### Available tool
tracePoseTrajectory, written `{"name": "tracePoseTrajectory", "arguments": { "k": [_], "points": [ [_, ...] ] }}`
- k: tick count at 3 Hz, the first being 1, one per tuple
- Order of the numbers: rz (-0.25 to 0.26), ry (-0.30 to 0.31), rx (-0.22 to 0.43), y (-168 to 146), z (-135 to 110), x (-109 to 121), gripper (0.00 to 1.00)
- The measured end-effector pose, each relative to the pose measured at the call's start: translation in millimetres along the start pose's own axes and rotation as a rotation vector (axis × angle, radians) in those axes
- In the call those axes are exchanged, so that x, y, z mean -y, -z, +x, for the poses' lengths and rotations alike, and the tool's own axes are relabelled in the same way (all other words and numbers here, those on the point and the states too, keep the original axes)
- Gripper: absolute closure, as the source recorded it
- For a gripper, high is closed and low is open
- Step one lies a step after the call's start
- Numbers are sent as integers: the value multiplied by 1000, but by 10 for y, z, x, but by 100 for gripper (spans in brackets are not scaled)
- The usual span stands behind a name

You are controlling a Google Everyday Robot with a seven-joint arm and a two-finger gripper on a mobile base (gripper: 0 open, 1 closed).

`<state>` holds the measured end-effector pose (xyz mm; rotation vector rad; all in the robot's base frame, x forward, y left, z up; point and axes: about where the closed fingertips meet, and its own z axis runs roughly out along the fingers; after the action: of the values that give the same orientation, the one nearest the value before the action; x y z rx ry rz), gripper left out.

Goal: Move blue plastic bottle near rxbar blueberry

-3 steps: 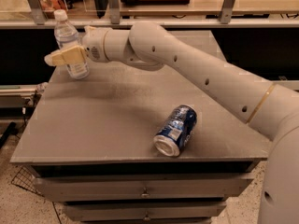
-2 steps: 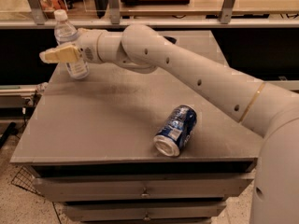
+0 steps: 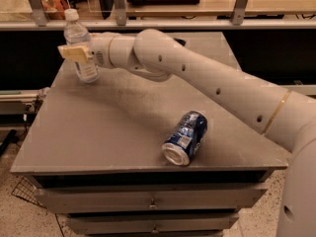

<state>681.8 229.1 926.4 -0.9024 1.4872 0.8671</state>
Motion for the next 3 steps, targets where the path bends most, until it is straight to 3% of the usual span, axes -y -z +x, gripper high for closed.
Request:
{"name": "tracePoseTrajectory", "arguments": {
  "k": [1, 2, 3],
  "points": [
    [60, 19, 22, 370, -125, 184, 85],
    [202, 84, 32, 1264, -435, 703, 100],
    [202, 84, 32, 1263, -435, 703, 100]
  ]
}}
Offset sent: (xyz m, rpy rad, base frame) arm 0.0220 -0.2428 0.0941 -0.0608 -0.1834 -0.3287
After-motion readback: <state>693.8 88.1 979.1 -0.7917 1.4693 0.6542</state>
